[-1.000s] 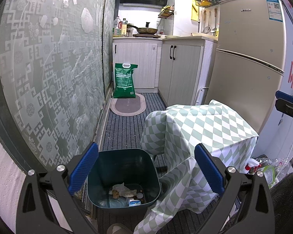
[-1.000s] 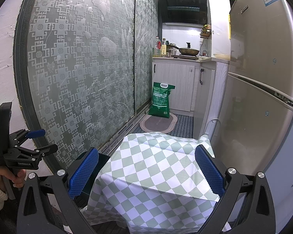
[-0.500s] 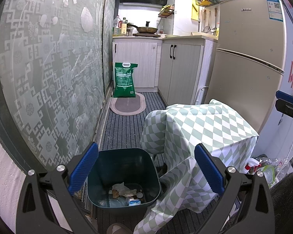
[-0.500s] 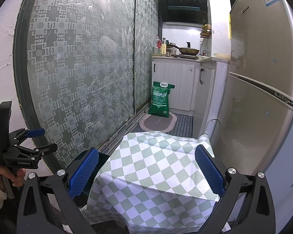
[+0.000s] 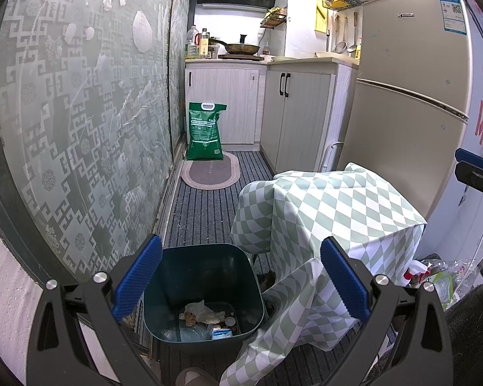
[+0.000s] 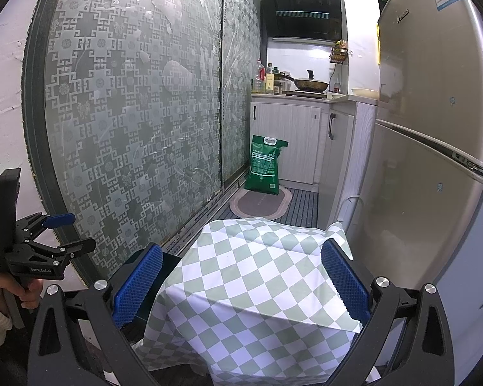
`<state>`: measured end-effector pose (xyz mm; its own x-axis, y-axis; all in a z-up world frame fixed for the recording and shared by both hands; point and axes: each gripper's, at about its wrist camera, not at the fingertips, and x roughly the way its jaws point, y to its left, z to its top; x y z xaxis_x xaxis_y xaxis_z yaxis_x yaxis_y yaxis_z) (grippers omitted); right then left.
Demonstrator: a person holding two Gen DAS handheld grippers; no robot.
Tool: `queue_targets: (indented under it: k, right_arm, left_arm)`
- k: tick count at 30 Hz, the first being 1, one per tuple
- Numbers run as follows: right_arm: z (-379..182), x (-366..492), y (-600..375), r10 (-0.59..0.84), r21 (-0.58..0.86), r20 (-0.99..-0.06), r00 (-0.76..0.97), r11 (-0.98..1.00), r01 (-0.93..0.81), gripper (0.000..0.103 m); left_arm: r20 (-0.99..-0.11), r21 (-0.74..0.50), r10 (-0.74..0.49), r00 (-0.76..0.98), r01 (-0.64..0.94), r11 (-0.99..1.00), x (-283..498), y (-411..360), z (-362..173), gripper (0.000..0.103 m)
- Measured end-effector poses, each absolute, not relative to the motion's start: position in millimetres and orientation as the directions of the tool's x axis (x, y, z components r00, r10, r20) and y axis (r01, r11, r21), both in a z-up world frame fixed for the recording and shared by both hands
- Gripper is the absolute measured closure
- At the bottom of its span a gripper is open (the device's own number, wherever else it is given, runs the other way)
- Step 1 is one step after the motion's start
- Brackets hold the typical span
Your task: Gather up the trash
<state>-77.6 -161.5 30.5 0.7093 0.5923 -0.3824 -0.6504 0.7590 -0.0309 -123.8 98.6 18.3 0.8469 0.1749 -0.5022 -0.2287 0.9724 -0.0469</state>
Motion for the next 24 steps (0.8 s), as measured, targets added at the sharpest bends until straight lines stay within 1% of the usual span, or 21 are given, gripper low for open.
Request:
queue_targets:
  k: [24]
  right_arm:
    - [30.7, -76.9, -162.1, 0.591, -0.032, -0.383, 0.710, 0.760, -0.649, 0.003]
  left_arm:
    - [-0.510, -0.039, 0.186, 0.840, -0.238, 0.970, -125.3, 98.0, 14.5, 0.003]
